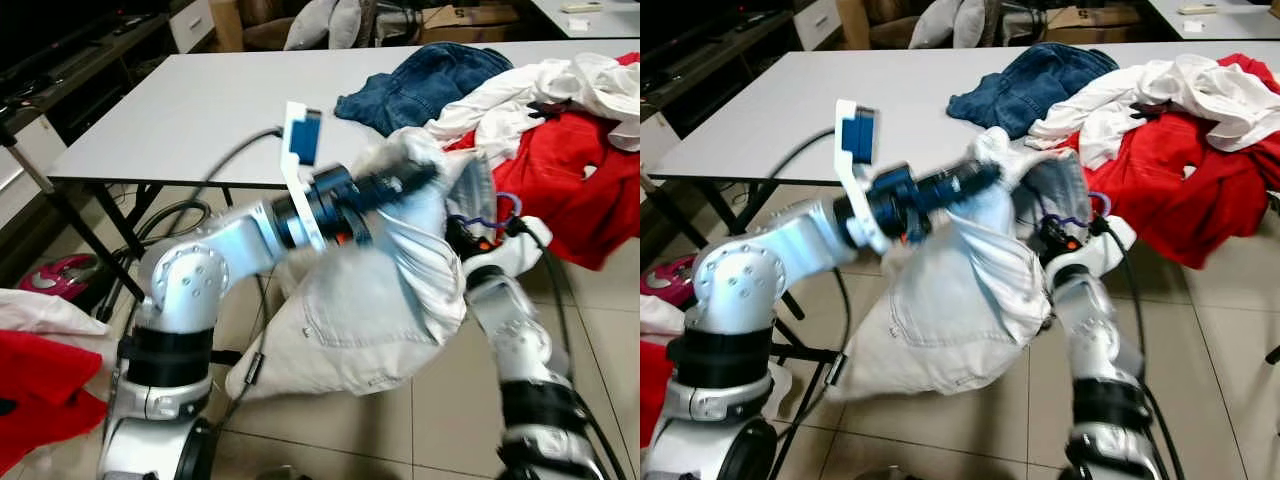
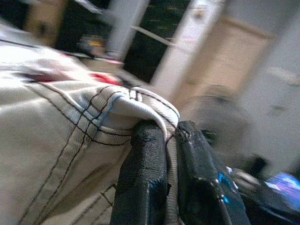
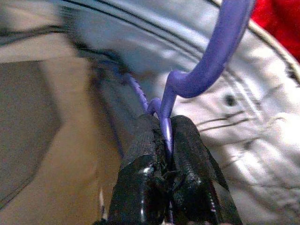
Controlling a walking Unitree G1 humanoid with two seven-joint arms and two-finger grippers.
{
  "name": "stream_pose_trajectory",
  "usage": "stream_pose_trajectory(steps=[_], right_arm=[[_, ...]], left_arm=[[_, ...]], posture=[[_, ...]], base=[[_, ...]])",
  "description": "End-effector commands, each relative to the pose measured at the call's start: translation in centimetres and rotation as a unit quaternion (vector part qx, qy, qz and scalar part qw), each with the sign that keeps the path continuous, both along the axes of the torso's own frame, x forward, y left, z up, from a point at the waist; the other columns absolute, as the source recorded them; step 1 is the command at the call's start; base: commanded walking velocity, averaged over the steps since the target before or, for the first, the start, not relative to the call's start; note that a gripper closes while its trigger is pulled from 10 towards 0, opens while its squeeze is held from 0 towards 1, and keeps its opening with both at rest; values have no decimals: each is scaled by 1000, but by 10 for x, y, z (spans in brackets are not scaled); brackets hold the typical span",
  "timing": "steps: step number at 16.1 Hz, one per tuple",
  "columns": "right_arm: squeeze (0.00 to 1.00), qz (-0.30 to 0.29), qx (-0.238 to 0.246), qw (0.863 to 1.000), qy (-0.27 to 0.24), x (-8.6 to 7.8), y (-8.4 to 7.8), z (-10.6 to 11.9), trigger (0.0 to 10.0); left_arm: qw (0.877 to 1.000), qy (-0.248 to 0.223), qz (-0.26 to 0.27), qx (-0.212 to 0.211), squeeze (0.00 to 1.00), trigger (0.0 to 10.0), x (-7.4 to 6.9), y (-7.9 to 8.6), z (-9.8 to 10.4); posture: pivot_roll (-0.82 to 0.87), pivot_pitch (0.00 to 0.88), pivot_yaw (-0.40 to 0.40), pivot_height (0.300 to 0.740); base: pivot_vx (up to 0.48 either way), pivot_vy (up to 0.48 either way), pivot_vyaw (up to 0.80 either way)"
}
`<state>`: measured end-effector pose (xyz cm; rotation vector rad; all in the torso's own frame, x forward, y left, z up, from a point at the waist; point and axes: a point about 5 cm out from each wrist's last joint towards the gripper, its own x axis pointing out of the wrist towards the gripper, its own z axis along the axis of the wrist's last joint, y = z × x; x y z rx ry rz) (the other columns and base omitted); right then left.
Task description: Hang hanger
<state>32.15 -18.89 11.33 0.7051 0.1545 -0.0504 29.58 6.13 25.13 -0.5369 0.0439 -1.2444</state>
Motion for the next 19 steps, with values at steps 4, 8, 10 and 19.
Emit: stream_pose_trajectory(steps=[4,8,10,19], right_arm=[[0,-35,-33,999,-14,-30,-25,28,10000],[0,-83,-21,996,1,-46,-38,39,10000],[0,-99,-23,994,-37,-45,-45,63,10000],[0,32,-16,991,-126,-33,7,137,10000]], left_arm=[[950,32,312,-3,0,0,61,70,-1],[903,50,427,24,0,0,79,103,-16],[885,45,450,112,0,0,79,109,-43],[817,62,319,476,0,0,30,73,-214]], posture=[[-5,0,99,740],[-35,0,118,740],[-44,0,120,740],[-59,0,81,740]], base=[[0,0,0],[0,0,0],[0,0,0],[0,0,0]])
